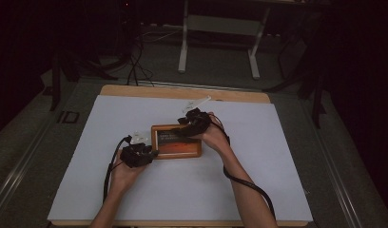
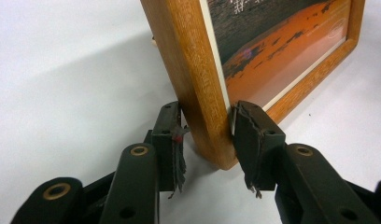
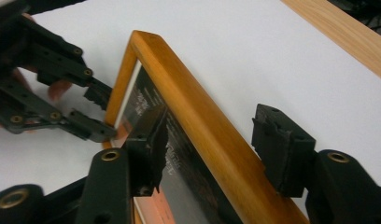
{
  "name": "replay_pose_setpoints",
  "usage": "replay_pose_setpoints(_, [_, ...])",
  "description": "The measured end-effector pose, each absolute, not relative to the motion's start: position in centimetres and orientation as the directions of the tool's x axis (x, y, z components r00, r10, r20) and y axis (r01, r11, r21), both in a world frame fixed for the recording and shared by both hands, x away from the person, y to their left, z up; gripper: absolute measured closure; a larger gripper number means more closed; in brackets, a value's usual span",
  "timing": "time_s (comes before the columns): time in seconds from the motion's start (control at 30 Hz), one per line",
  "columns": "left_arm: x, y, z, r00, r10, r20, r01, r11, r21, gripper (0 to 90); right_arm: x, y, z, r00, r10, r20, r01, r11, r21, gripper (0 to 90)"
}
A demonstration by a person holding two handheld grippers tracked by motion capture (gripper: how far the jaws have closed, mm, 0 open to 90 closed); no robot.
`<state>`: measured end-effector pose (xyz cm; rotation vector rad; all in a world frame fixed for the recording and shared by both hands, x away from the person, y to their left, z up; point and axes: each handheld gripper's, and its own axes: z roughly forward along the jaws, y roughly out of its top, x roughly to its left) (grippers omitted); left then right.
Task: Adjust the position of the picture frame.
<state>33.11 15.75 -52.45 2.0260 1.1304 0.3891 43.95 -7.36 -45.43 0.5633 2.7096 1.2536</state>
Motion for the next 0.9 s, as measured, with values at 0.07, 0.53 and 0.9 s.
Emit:
replay_pose_setpoints(0.07, [33.0, 15.7, -52.4, 0.563, 0.821, -0.098, 0.588, -0.315, 0.745, 63.2, 43.8, -7.3, -45.4, -0.931, 0.361, 0.054, 0.277, 0.602, 0.749, 46.2])
replay_pose_setpoints(0.53, [33.0, 15.5, -52.8, 0.607, 0.787, -0.11, 0.577, -0.341, 0.743, 58.2, 41.5, -6.5, -44.0, -0.968, 0.25, -0.039, 0.162, 0.73, 0.664, 54.8])
replay_pose_setpoints(0.9, [32.5, 17.2, -51.3, 0.612, 0.777, -0.147, 0.515, -0.252, 0.819, 75.4, 39.5, -5.2, -43.3, -0.986, 0.117, -0.116, 0.033, 0.827, 0.561, 65.9])
